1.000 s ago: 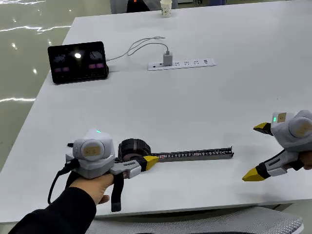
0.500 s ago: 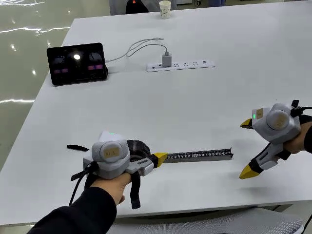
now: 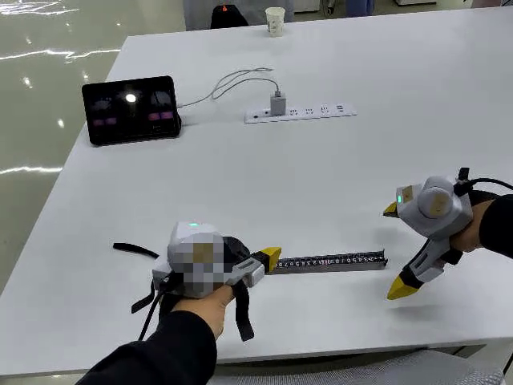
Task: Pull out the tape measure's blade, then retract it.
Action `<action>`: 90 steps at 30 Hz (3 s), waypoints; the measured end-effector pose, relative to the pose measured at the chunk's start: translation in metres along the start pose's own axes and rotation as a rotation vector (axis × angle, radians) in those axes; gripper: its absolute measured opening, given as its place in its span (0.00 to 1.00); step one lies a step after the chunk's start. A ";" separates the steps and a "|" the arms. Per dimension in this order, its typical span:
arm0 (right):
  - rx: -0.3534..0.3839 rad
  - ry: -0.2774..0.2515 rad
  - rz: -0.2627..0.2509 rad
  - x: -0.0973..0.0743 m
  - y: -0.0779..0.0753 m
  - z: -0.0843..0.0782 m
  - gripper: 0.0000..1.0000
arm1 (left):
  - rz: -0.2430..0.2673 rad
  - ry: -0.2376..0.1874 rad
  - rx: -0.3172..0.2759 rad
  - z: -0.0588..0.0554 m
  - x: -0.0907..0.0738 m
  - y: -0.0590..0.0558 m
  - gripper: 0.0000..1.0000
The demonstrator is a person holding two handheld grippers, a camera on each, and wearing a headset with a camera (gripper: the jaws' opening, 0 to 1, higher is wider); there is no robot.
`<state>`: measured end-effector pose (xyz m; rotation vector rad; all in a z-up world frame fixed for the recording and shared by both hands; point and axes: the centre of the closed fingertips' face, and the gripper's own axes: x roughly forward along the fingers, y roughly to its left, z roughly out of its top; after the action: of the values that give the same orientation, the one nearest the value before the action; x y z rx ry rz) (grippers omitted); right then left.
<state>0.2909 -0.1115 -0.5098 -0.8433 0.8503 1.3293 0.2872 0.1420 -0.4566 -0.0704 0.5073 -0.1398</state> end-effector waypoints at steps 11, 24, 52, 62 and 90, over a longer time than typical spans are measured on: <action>-0.032 0.013 0.022 0.011 -0.002 -0.002 0.89 | 0.030 -0.064 0.054 -0.009 0.004 0.002 0.99; -0.057 0.010 0.038 0.013 0.001 -0.002 0.58 | 0.030 -0.093 0.040 -0.010 0.006 0.008 0.96; -0.128 0.067 0.096 0.008 0.004 -0.003 0.12 | 0.035 -0.085 0.043 -0.012 0.009 0.014 0.95; -0.062 0.066 0.086 0.010 0.002 -0.005 0.11 | 0.029 -0.029 0.051 -0.023 0.012 0.011 0.83; 0.004 0.105 0.066 0.012 0.001 -0.003 0.11 | 0.040 0.030 -0.019 -0.029 0.014 0.017 0.61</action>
<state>0.2906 -0.1085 -0.5223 -0.8946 0.9695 1.3495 0.2873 0.1553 -0.4899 -0.0763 0.5395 -0.0971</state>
